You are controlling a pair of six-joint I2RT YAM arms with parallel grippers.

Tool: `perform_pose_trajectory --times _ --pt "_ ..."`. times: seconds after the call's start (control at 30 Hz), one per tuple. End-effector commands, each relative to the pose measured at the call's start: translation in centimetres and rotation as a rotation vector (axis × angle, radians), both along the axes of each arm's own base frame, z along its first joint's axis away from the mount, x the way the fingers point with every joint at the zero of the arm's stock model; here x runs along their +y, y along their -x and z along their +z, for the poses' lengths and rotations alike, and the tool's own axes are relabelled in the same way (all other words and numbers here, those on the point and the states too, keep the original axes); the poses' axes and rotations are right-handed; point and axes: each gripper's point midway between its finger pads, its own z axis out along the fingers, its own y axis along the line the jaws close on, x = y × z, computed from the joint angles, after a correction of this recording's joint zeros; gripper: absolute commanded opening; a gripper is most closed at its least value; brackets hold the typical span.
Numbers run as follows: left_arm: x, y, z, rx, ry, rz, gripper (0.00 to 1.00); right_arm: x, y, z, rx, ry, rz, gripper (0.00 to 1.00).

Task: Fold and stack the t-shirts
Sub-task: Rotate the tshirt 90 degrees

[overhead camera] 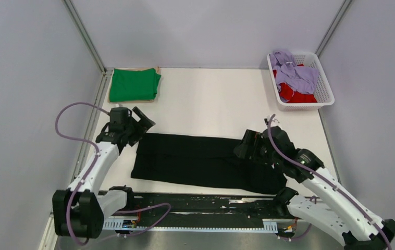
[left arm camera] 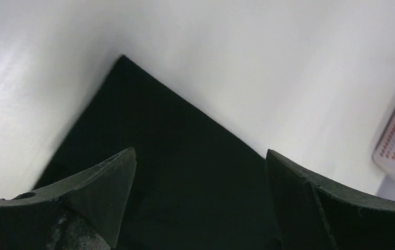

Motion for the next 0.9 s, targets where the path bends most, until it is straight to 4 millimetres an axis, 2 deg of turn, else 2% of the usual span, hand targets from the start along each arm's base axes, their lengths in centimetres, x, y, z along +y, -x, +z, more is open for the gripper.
perform_pose_trajectory --times 0.0,0.03,0.07,0.1,0.17,0.27,0.37,0.47,0.57,0.67,0.77,0.87 --pt "-6.9 -2.5 0.8 -0.07 0.21 -0.33 1.0 0.8 -5.3 -1.6 -0.049 0.047 -0.101 1.0" --pt "-7.3 -2.6 -0.7 -0.023 0.2 -0.348 1.0 0.5 -5.9 -2.8 -0.014 0.083 -0.117 1.0" --pt "-7.2 -2.8 -1.3 -0.006 0.186 -0.345 1.0 0.5 -6.2 -4.0 0.025 0.107 -0.11 1.0" --pt "-7.1 -2.8 -2.9 0.038 0.179 -0.339 1.0 0.8 -6.5 -4.9 0.054 0.117 -0.08 1.0" --pt "-7.0 -3.0 -4.7 0.086 0.17 -0.331 1.0 2.7 -6.3 -6.2 0.107 0.105 0.035 1.0" --pt "-6.8 -3.2 -6.4 0.123 0.167 -0.318 1.0 5.0 -5.1 -7.3 0.138 0.087 0.198 1.0" --pt "-6.0 -3.5 -7.8 0.162 0.13 -0.282 1.0 6.5 -2.9 -8.6 0.183 0.095 0.327 1.0" --pt "-5.1 -3.6 -8.3 0.19 0.092 -0.259 1.0 7.7 -0.1 -8.7 0.242 0.056 0.426 1.0" --pt "-4.6 -3.9 -8.1 0.187 0.069 -0.248 1.0 9.0 2.8 -7.8 0.321 -0.051 0.517 1.0" --pt "-4.5 -4.3 -7.4 0.162 0.06 -0.249 1.0 9.3 4.5 -6.9 0.362 -0.098 0.563 1.0" --pt "-4.4 -4.7 -6.1 0.139 0.048 -0.256 1.0 8.8 4.1 -6.5 0.335 -0.074 0.528 1.0" --pt "-4.5 -5.1 -4.7 0.106 0.041 -0.266 1.0 7.5 2.0 -5.9 0.252 -0.018 0.397 1.0"
